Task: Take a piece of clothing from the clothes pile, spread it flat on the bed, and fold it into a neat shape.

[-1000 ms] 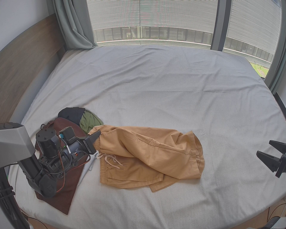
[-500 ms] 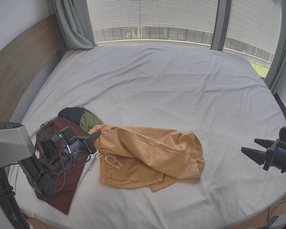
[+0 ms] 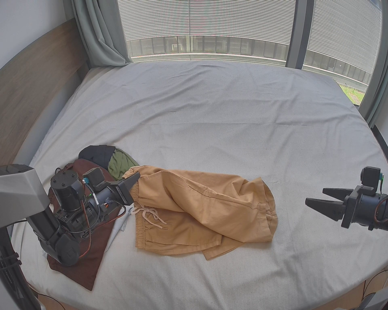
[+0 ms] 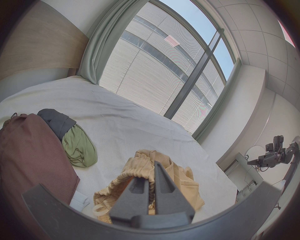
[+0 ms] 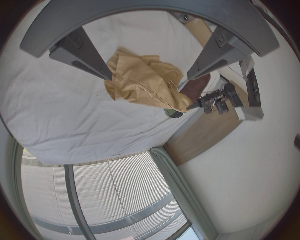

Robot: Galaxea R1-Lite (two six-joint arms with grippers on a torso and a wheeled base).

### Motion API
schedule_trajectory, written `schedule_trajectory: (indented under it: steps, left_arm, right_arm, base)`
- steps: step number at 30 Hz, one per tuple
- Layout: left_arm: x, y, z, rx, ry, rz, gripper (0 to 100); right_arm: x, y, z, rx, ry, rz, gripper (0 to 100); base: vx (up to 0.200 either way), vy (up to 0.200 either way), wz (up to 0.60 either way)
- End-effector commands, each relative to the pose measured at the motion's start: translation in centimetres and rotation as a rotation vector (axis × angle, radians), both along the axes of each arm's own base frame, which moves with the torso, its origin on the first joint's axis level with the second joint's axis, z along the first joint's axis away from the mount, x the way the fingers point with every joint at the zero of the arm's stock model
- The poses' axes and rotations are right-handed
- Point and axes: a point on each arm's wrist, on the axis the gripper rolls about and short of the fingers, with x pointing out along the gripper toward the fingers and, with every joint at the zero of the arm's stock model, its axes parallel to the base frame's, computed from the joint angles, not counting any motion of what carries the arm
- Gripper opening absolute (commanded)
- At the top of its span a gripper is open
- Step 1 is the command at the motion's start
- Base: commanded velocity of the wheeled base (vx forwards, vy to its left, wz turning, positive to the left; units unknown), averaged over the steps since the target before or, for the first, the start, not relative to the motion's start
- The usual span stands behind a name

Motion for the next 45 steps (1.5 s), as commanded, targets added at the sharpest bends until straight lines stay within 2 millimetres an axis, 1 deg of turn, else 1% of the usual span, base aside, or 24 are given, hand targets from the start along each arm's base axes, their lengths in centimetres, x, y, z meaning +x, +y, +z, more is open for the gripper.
schedule_trajectory:
  steps: [1,7,11,16,19,21,22,25,33,36,37,45]
  left_arm:
    - [0.1,-0.1,-0.1,0.0,0.001,-0.002,0]
    - [0.2,0.1,0.0,-0.001,-0.004,-0.012,0]
    - [0.2,0.1,-0.1,0.0,-0.001,-0.012,0]
    - [0.1,0.1,-0.2,0.002,0.005,-0.012,0]
    - [0.1,0.1,-0.3,0.003,0.009,-0.015,0]
    - [0.1,0.1,-0.3,0.003,0.011,-0.016,0]
    - [0.1,0.1,-0.3,0.003,0.011,-0.016,0]
    - [0.1,0.1,-0.4,0.004,0.013,-0.016,0]
    - [0.3,0.4,-0.4,0.002,0.01,-0.009,0]
    - [0.3,0.5,-0.4,0.003,0.011,-0.005,0]
    - [0.5,0.6,-0.6,0.005,0.016,-0.001,0]
    - [0.5,0.6,-0.6,0.005,0.016,0.001,0]
  right_arm:
    - [2.0,0.9,-0.3,0.095,0.054,-0.007,100]
    - [3.6,1.3,-1.3,0.118,0.093,-0.023,100]
    - [4.4,1.5,-2.1,0.121,0.13,0.013,100]
    - [5.5,1.9,-3.2,0.115,0.164,0.015,100]
    - [6.4,2.0,-3.7,0.123,0.157,0.018,100]
    - [6.4,2.0,-3.8,0.125,0.158,0.018,100]
    - [6.9,2.0,-4.1,0.15,0.16,0.019,100]
    - [7.3,2.0,-4.5,0.167,0.182,0.017,100]
    - [8.3,2.2,-5.9,0.154,0.236,0.008,100]
    - [8.4,2.2,-6.0,0.153,0.239,0.009,100]
    - [8.7,2.3,-6.3,0.151,0.244,0.008,100]
    - [10.0,2.3,-8.5,0.16,0.264,0.018,100]
  base:
    - [0.0,0.0,0.0]
    - [0.0,0.0,0.0]
    - [0.0,0.0,0.0]
    - [0.0,0.0,0.0]
    - [0.0,0.0,0.0]
    - [0.0,0.0,0.0]
    - [0.0,0.0,0.0]
    - [0.0,0.0,0.0]
    - [0.0,0.0,0.0]
    - [0.0,0.0,0.0]
    - [0.0,0.0,0.0]
    - [0.0,0.0,0.0]
